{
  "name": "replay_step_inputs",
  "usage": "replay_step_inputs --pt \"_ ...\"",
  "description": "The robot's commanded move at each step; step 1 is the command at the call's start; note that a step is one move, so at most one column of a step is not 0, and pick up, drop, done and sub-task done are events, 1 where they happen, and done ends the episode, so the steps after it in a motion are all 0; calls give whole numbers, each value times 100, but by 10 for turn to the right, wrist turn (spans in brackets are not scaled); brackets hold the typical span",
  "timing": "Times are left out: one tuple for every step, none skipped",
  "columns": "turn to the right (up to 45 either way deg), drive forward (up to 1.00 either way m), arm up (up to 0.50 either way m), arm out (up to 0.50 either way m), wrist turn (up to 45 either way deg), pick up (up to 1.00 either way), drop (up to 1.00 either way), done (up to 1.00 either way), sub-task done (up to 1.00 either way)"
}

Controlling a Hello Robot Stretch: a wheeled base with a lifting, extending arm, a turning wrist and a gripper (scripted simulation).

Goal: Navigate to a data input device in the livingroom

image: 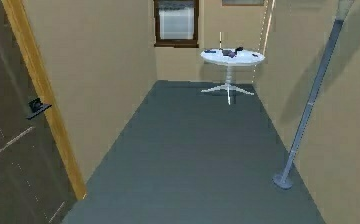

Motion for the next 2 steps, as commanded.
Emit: replay_step_inputs --pt "30 0 0 0 0 0 0 0 0" --pt "0 100 0 0 0 0 0 0 0"
